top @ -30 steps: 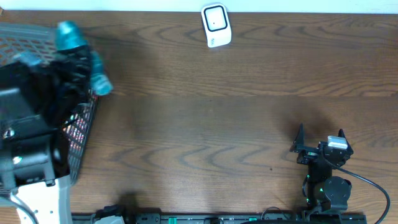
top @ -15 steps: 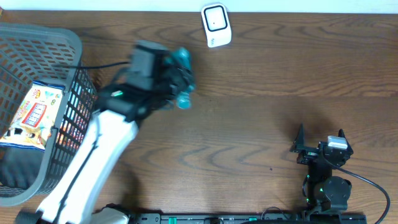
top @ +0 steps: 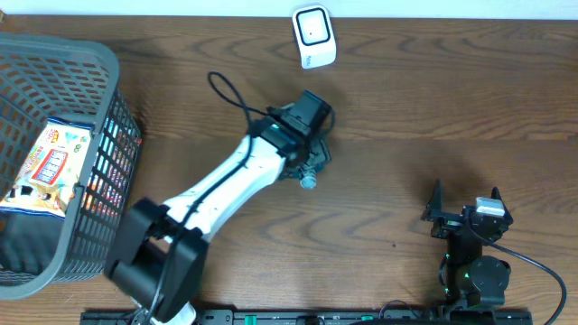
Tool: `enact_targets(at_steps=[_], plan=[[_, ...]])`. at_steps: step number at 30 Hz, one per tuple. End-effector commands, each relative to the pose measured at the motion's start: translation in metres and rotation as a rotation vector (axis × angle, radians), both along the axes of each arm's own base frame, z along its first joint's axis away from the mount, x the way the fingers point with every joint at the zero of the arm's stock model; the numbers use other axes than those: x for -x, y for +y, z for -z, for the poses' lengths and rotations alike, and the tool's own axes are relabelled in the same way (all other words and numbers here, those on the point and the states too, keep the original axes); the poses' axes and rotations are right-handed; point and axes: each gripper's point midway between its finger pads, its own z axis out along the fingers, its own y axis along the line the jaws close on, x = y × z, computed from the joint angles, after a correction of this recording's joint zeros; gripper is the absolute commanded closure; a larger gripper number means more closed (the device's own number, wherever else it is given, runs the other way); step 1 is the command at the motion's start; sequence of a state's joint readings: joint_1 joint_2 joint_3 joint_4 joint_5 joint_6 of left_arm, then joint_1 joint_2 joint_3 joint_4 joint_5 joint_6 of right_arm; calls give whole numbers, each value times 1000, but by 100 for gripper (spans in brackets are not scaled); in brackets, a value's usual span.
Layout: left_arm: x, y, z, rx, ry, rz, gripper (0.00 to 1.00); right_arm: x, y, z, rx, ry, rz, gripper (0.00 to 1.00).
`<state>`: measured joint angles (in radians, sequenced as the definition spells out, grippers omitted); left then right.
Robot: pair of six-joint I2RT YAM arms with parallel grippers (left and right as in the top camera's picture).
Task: Scan the item barcode
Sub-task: 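Carry the Listerine bottle toward the scanner and set it on table, then return the left gripper to the basket and grasp the snack bag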
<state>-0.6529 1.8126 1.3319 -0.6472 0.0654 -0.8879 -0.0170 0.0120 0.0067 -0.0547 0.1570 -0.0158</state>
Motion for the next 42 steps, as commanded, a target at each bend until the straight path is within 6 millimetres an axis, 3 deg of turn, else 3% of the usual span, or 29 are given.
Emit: enact_targets(at_steps=[1, 7, 17, 23, 26, 30, 32, 34, 38, 40, 42], plan=[[-9, 1, 1, -78, -65, 1, 30, 0, 0, 0, 16, 1, 3, 1], [-3, -4, 16, -145, -70, 25, 30, 0, 0, 0, 16, 1, 3, 1], [-4, -3, 18, -231, -154, 31, 24, 0, 0, 0, 16, 1, 3, 1], [-5, -5, 35, -249, -135, 37, 24, 0, 0, 0, 16, 1, 3, 1], [-7, -4, 28, -252, -151, 69, 23, 0, 0, 0, 16, 1, 3, 1], [-19, -1, -19, -251, -226, 159, 10, 0, 0, 0, 16, 1, 3, 1], [-31, 7, -63, -250, -306, 201, 7, 0, 0, 0, 16, 1, 3, 1], [-44, 27, -113, -266, -408, 165, 5, 0, 0, 0, 16, 1, 3, 1], [-61, 101, -222, -297, -637, -75, 2, 0, 0, 0, 16, 1, 3, 1], [-56, 152, -264, -326, -727, -222, 2, 0, 0, 0, 16, 1, 3, 1], [-45, 203, -290, -373, -771, -360, 2, 0, 0, 0, 16, 1, 3, 1]])
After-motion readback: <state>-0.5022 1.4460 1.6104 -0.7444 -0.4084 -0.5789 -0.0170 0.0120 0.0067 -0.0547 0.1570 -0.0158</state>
